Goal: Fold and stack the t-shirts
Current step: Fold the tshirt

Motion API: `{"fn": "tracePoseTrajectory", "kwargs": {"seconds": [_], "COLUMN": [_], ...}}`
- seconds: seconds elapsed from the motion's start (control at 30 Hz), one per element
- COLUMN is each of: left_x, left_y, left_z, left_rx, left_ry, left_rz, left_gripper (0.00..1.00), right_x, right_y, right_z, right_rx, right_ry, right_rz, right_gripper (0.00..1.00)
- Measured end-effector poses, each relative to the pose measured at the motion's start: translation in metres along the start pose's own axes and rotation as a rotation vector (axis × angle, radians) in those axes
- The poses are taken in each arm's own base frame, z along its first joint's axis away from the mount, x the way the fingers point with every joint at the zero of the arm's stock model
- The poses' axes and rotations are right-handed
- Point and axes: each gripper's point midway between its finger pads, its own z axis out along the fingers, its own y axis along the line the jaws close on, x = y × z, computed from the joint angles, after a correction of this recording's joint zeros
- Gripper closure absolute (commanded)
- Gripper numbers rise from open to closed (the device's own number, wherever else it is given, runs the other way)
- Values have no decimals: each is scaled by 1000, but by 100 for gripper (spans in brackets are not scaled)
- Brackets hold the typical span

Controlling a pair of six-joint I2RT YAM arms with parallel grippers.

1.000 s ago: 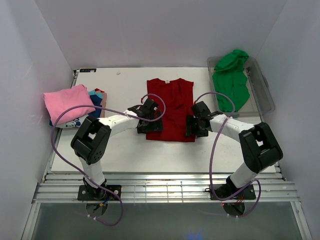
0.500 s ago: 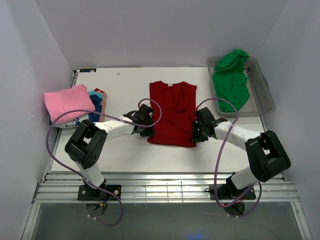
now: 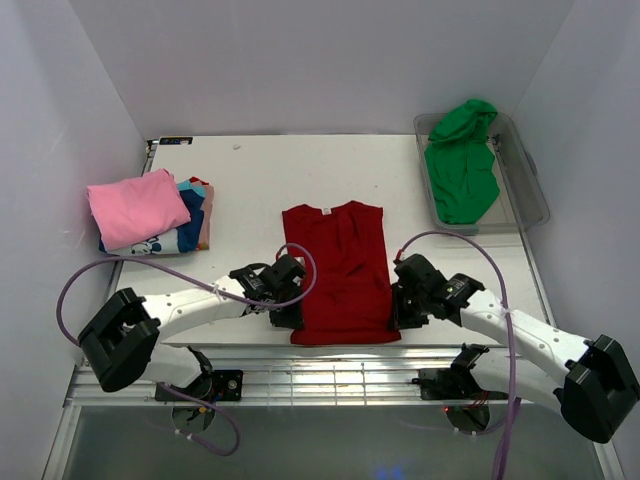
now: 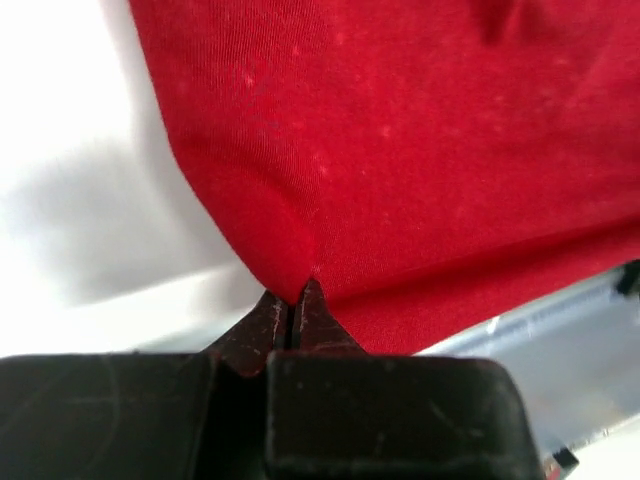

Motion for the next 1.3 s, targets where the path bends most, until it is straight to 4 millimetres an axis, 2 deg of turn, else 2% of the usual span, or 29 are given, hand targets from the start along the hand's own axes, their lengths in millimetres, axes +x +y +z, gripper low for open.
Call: {"fn": "tracePoseTrajectory", "kwargs": {"seconds": [0.17, 0.27, 0.37, 0.5, 0.63, 0.73, 0.9, 1.13, 1.3], "left_x": [18, 22, 11, -16, -39, -49, -60, -94, -110], "left_y": [-3, -2, -10, -31, -44, -41, -26, -3, -10], "left_z": [-19, -30, -50, -77, -92, -89, -75, -57, -39], "left_rx": [5, -7, 1, 33, 38, 2, -68, -78, -66], "left_ry": [25, 35, -6, -99, -175, -200, -202, -191, -140], "left_rz": [0, -15, -31, -50, -70, -85, -128, -236, -228], "left_gripper": [100, 100, 100, 100, 100, 100, 100, 100, 100], "right_x": [34, 44, 28, -14, -46, -55, -64, -90, -111], "right_y": [12, 20, 32, 55, 66, 59, 44, 25, 11], "right_z": [-12, -21, -37, -58, -63, -55, -44, -37, -30], "right_rx": [-13, -12, -7, 9, 57, 125, 211, 257, 278], "right_ry": [76, 107, 66, -39, -117, -132, -140, -178, -200], "right_rz": [-12, -21, -14, -9, -11, -14, -7, 38, 50], "right_gripper": [92, 92, 92, 92, 92, 92, 92, 92, 92]}}
